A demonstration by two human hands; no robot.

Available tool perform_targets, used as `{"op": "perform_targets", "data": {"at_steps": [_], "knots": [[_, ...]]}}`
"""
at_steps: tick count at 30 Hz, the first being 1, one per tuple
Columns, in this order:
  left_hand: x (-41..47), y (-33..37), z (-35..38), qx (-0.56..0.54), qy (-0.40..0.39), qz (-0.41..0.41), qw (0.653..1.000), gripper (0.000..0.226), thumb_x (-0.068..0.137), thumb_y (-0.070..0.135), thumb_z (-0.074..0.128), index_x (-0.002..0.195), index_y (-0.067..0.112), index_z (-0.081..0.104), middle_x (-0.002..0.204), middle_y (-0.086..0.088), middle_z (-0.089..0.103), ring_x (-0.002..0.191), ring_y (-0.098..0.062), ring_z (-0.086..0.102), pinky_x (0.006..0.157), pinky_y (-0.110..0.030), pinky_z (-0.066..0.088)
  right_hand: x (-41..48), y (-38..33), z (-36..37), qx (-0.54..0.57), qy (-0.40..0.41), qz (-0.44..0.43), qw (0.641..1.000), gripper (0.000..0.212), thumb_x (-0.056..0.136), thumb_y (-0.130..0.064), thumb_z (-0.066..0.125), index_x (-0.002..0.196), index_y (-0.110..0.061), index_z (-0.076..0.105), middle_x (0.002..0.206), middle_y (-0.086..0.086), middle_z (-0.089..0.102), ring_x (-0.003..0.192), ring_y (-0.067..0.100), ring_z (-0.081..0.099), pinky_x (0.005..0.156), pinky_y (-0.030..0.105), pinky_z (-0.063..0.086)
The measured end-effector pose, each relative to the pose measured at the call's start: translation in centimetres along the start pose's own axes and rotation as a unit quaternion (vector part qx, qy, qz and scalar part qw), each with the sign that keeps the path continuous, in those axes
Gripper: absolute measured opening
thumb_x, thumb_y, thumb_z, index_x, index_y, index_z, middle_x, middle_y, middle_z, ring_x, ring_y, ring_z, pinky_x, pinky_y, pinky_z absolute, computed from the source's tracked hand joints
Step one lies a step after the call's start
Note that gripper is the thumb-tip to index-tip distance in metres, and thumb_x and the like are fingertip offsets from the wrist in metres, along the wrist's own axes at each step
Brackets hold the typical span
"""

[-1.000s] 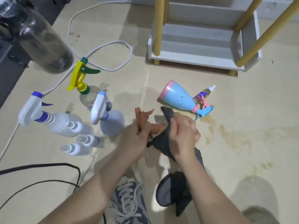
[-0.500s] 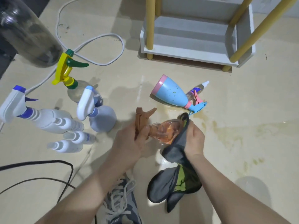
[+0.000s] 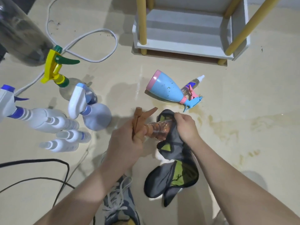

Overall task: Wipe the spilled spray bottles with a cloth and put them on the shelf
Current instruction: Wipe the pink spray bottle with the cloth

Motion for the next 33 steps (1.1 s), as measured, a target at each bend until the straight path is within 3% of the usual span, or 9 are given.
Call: {"op": "perform_targets", "data": {"at_steps": [4,6,8,14,18,23,26,30,33], "knots": [[-0.3,0.4,-0.1,0.015,0.003,0.002,1.000,0.018,0.091,0.019,0.057,0.107,0.026,0.062,0.081,0.015,0.062,0.089,-0.018,0.063,0.076,-0.032,0.047,-5.8,-3.5,2.6,-0.091,0.061,-0.196,0.974,0.026,0.096,-0.023,0.033,0.075,-0.023,0.048,0.076,-0.011,0.051,0.085,0.016,0.052,0.093,0.042,0.037],[0.1,0.5,-0.1,0.022,0.012,-0.024,0.999,0.013,0.091,0.020,0.059,0.103,0.024,0.063,0.083,0.013,0.062,0.089,-0.020,0.063,0.075,-0.032,0.046,-8.8,-3.7,4.9,-0.048,0.112,-0.243,0.962,0.031,0.095,-0.024,0.031,0.102,-0.022,0.061,0.108,-0.009,0.063,0.112,0.010,0.051,0.112,0.041,0.020],[0.8,0.6,-0.2,0.003,0.008,-0.071,0.997,0.008,0.093,0.027,0.057,0.097,0.022,0.062,0.086,0.007,0.067,0.088,-0.020,0.065,0.080,-0.038,0.052,-9.9,-3.2,6.6,-0.052,0.150,-0.267,0.951,0.046,0.093,-0.016,0.034,0.134,-0.007,0.052,0.141,0.008,0.053,0.137,0.016,0.037,0.119,0.035,0.008],[1.7,1.5,-0.5,-0.110,-0.017,-0.161,0.981,0.029,0.101,0.037,0.045,0.093,0.019,0.066,0.089,-0.007,0.072,0.087,-0.024,0.069,0.087,-0.043,0.056,-11.3,-3.9,8.5,-0.032,0.118,-0.328,0.937,0.061,0.089,-0.006,0.033,0.150,-0.001,0.026,0.159,0.014,0.029,0.150,0.024,0.018,0.119,0.045,0.020],[1.4,1.9,-0.5,-0.044,-0.014,-0.131,0.990,0.040,0.102,0.040,0.038,0.100,0.014,0.069,0.088,-0.006,0.071,0.088,-0.025,0.066,0.084,-0.037,0.052,-10.1,-5.5,7.1,-0.133,0.165,-0.322,0.923,0.059,0.091,-0.017,0.039,0.149,-0.009,0.036,0.154,0.005,0.039,0.146,0.018,0.029,0.116,0.041,0.025],[1.0,1.3,-0.4,0.006,-0.028,-0.087,0.996,0.028,0.096,0.041,0.050,0.093,0.020,0.068,0.086,-0.001,0.071,0.087,-0.024,0.066,0.082,-0.042,0.053,-5.4,-5.5,3.0,-0.175,-0.031,-0.271,0.946,0.051,0.074,-0.025,0.059,0.123,-0.035,0.052,0.120,-0.015,0.053,0.125,0.008,0.044,0.112,0.048,0.023],[0.5,1.4,-0.7,0.007,-0.039,-0.043,0.998,0.020,0.097,0.033,0.053,0.110,0.025,0.066,0.092,0.005,0.070,0.091,-0.021,0.065,0.085,-0.037,0.051,-3.4,-4.8,0.8,-0.254,-0.115,-0.289,0.916,0.053,0.059,-0.040,0.069,0.109,-0.042,0.054,0.101,-0.016,0.054,0.106,0.008,0.049,0.099,0.044,0.038],[0.2,2.0,-1.3,0.073,-0.050,0.059,0.994,0.017,0.097,0.034,0.051,0.103,0.022,0.061,0.084,0.007,0.055,0.087,-0.021,0.057,0.074,-0.032,0.042,-2.0,-2.2,-1.4,-0.242,-0.205,-0.246,0.916,0.074,0.046,-0.039,0.067,0.119,-0.041,0.054,0.112,-0.012,0.059,0.106,0.015,0.052,0.092,0.043,0.046],[0.7,1.6,-2.3,0.235,-0.059,0.088,0.966,0.031,0.097,0.049,0.044,0.110,0.025,0.059,0.076,0.004,0.051,0.076,-0.021,0.054,0.066,-0.035,0.044,-2.0,-0.9,-1.2,-0.242,-0.234,-0.242,0.910,0.088,0.047,-0.055,0.069,0.131,-0.044,0.043,0.123,-0.012,0.054,0.115,0.016,0.050,0.094,0.046,0.046]]}}
Point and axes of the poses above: each hand's wrist, its own x-axis towards the middle knuckle, its own z-axis out of the palm, y = z × x, the point moved 3 cm from there along x, towards the middle knuckle
